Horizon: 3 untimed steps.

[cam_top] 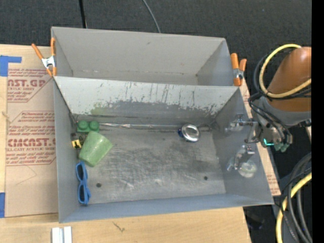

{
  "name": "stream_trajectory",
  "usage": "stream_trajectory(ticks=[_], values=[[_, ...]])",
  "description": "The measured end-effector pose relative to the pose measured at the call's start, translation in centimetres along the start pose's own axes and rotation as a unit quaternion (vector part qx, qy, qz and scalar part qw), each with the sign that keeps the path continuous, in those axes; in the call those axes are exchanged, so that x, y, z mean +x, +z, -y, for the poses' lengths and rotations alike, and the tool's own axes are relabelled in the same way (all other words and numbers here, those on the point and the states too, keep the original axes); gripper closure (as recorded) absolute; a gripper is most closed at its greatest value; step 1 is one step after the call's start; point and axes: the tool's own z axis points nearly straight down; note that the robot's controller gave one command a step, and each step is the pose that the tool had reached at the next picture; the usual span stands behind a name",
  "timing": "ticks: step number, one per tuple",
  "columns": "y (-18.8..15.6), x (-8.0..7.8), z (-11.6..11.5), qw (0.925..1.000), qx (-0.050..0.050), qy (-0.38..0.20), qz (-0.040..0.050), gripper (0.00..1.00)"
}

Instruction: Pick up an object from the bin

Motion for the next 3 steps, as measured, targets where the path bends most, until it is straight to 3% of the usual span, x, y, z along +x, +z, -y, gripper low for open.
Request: stream_trajectory(ticks=[1, 2, 3], values=[[8.6, 2.4, -0.3, 0.9892, -0.005, -0.147, 0.0003, 0.0], [13.2, 1.4, -1.1, 0.9688, -0.01, -0.248, 0.0056, 0.0], [12.6, 1.6, -1.3, 0.9544, -0.012, -0.298, 0.0049, 0.0]])
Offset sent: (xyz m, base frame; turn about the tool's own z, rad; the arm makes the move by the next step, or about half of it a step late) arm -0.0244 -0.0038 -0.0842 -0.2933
